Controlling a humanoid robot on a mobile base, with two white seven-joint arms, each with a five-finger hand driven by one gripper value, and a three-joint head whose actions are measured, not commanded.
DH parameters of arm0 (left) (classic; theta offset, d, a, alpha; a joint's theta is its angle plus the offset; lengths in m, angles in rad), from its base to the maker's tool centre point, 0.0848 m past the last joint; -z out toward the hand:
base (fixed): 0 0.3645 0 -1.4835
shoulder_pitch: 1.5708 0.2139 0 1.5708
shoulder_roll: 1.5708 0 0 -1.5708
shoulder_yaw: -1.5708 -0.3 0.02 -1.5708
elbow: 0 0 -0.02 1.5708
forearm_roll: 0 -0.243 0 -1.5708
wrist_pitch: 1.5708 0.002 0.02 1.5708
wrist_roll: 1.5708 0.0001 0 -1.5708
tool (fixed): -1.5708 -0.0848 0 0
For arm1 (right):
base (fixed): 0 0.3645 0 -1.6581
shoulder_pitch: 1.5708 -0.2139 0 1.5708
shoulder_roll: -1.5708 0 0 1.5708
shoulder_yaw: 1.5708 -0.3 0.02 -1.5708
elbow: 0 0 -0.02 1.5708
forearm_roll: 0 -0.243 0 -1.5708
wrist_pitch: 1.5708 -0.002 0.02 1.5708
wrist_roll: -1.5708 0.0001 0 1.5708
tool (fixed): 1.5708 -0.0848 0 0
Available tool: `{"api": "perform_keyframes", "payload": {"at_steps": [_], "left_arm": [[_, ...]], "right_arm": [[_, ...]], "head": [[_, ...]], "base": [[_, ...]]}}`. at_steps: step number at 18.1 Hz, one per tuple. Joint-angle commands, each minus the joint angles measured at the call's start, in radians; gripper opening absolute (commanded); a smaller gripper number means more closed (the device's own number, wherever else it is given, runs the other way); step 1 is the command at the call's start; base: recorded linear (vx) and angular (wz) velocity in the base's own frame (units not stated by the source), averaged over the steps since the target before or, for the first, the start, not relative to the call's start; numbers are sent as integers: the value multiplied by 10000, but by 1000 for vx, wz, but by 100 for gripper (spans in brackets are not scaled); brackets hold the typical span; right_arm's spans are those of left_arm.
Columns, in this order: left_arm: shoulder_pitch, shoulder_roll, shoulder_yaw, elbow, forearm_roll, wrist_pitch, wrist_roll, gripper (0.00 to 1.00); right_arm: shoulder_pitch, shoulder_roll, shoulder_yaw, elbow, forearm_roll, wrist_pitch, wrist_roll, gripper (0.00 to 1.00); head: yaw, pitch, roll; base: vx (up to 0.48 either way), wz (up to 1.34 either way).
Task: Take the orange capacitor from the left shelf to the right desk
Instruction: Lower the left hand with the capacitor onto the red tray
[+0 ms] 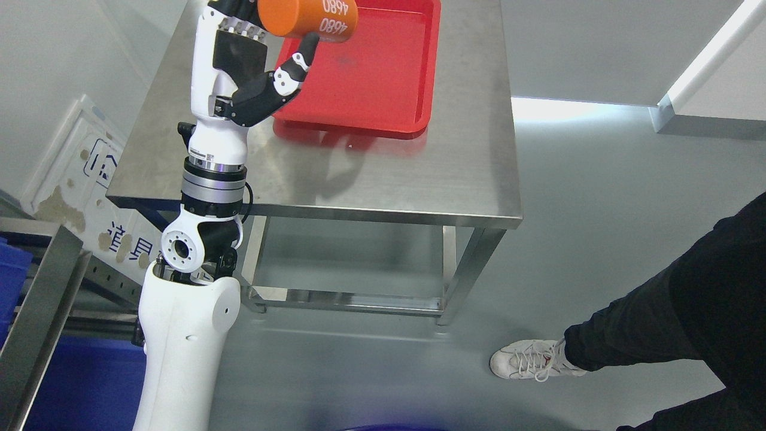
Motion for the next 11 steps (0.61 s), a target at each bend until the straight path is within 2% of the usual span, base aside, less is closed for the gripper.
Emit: {"api": "perform_keyframes", "payload": {"at_steps": [1, 3, 6, 11], "left_arm": [[-313, 174, -650, 586, -473, 727, -26, 14], [-773, 174, -665, 724, -504, 1157, -57, 14], [-1464, 174, -1017, 863, -610, 2414, -57, 14], [-2384, 174, -1324, 1567, -1867, 4331, -88, 14]], "right_arm": [[199, -175, -123, -175, 46, 1, 5, 100], [199, -175, -123, -175, 46, 1, 5, 100], [199, -175, -123, -175, 46, 1, 5, 100], [199, -175, -123, -175, 46, 1, 5, 100]], "head": [[0, 0, 0], [0, 0, 0], [0, 0, 0], [0, 0, 0]], "base": [[178, -77], [171, -73], [139, -58], [93, -34]]}}
